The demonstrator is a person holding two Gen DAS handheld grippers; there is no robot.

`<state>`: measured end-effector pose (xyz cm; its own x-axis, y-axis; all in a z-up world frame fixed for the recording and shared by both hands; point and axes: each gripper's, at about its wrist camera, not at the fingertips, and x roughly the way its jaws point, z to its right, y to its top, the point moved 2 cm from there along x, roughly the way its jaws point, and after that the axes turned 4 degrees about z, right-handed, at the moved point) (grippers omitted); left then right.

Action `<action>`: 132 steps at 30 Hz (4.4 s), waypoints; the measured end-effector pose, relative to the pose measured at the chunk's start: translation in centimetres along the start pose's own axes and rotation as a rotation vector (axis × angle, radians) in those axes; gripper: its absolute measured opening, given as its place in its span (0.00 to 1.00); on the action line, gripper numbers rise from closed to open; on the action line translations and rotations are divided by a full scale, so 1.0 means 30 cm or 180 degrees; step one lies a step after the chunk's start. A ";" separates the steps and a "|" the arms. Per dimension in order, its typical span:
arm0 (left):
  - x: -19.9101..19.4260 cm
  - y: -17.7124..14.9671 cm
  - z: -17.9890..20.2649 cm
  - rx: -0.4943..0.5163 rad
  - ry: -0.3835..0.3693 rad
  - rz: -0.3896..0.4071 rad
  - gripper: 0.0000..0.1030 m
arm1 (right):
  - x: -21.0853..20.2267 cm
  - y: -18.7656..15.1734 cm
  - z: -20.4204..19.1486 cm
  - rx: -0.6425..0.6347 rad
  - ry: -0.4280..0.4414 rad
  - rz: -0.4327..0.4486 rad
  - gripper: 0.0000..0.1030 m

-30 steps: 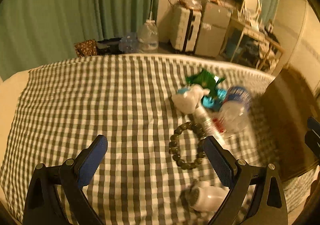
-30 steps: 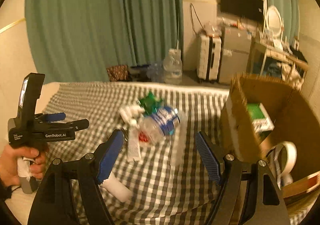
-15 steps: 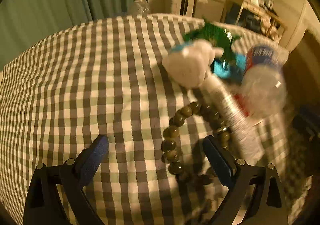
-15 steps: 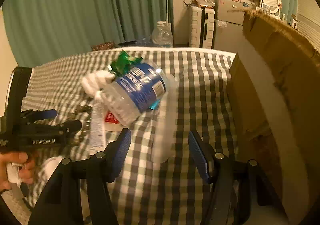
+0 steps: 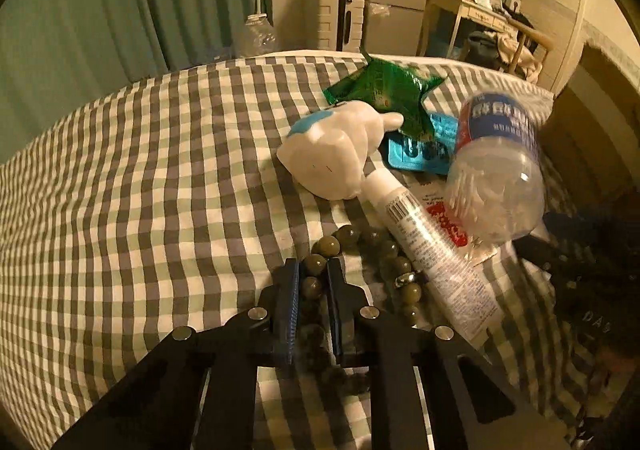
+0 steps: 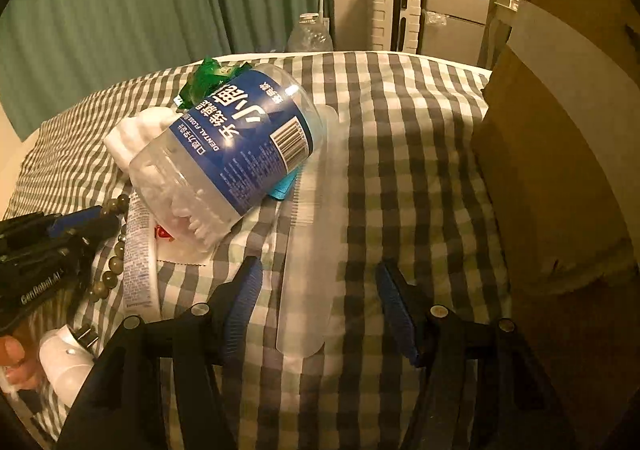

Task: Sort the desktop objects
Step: 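Grasp the dark bead bracelet with left tool while right tool grasps the white comb, then carry the bead bracelet and white comb over the cardboard box, then open left tool to drop the bracelet while right tool releases the comb into the box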

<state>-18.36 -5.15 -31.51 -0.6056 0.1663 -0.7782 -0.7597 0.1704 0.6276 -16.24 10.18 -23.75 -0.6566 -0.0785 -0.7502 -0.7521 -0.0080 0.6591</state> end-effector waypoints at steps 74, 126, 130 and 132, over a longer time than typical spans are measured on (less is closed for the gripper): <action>-1.132 0.195 0.561 0.0334 -0.0515 0.1520 0.11 | -1.357 -0.011 0.256 0.0078 -0.0351 0.1992 0.03; -0.453 0.256 1.049 0.0569 -0.0727 0.0578 0.22 | -0.850 0.008 0.728 0.0732 -0.0471 0.1270 0.04; -0.511 0.267 0.999 0.0491 -0.0709 0.0614 0.23 | -0.914 0.026 0.702 0.0712 -0.0456 0.1428 0.04; -0.553 0.266 0.971 0.0455 -0.0679 0.0657 0.25 | -0.936 0.029 0.686 0.0682 -0.0445 0.1471 0.04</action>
<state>-7.47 21.74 -12.93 -0.6686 0.4086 -0.6213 -0.5759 0.2440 0.7803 0.35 32.89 -3.22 -0.9129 0.1084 -0.3936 -0.3676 0.2011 0.9080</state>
